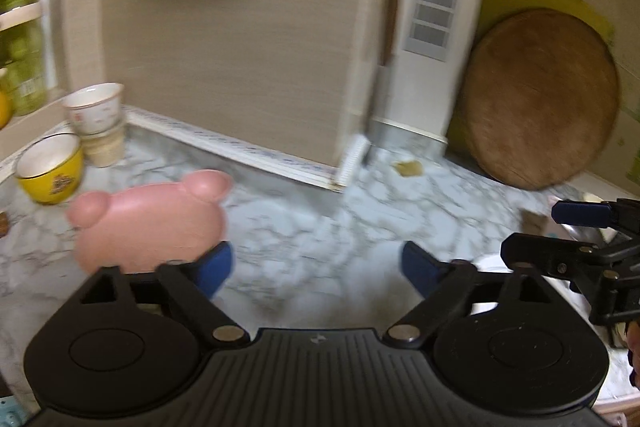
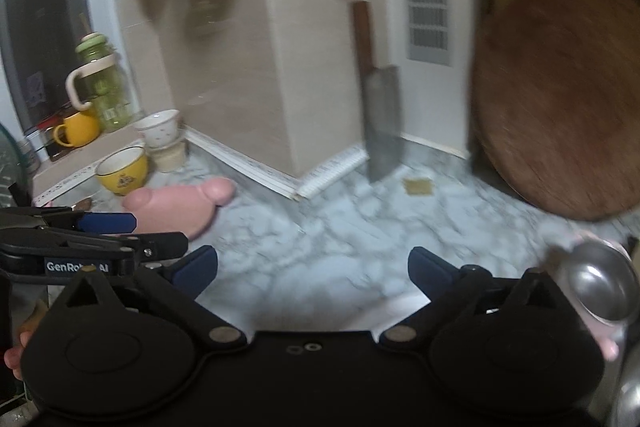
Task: Organize plates and bowls
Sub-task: 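Move both grippers to the pink bear-shaped bowl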
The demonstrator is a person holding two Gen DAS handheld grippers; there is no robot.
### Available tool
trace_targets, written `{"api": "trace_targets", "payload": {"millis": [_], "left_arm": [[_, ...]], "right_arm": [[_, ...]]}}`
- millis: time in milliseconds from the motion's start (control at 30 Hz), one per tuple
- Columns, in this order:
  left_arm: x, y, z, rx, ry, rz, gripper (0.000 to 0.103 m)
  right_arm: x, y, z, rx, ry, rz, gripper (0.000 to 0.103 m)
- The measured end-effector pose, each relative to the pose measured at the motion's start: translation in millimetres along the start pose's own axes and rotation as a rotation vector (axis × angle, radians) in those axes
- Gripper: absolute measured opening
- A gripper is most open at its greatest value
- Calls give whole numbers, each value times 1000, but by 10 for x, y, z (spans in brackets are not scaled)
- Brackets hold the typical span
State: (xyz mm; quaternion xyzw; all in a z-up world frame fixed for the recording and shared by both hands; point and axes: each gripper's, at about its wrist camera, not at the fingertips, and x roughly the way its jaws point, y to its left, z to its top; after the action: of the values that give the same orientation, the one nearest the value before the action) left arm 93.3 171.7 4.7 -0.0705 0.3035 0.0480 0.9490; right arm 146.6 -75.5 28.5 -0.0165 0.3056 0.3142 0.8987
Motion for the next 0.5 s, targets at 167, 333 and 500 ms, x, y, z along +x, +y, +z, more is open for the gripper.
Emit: {"api": "trace_targets", "payload": {"millis": [167,333,500], "left_arm": [[2,351,26,-27,-41,67,102],[108,793,47,-68,-29,132,102],[309,1208,45,-86,2,192,102]], "right_arm": [[319,272,156,-18,21,57,103],[661,551,281,-43,26,81,103],[1042,801,392,-57,58,83,103]]}}
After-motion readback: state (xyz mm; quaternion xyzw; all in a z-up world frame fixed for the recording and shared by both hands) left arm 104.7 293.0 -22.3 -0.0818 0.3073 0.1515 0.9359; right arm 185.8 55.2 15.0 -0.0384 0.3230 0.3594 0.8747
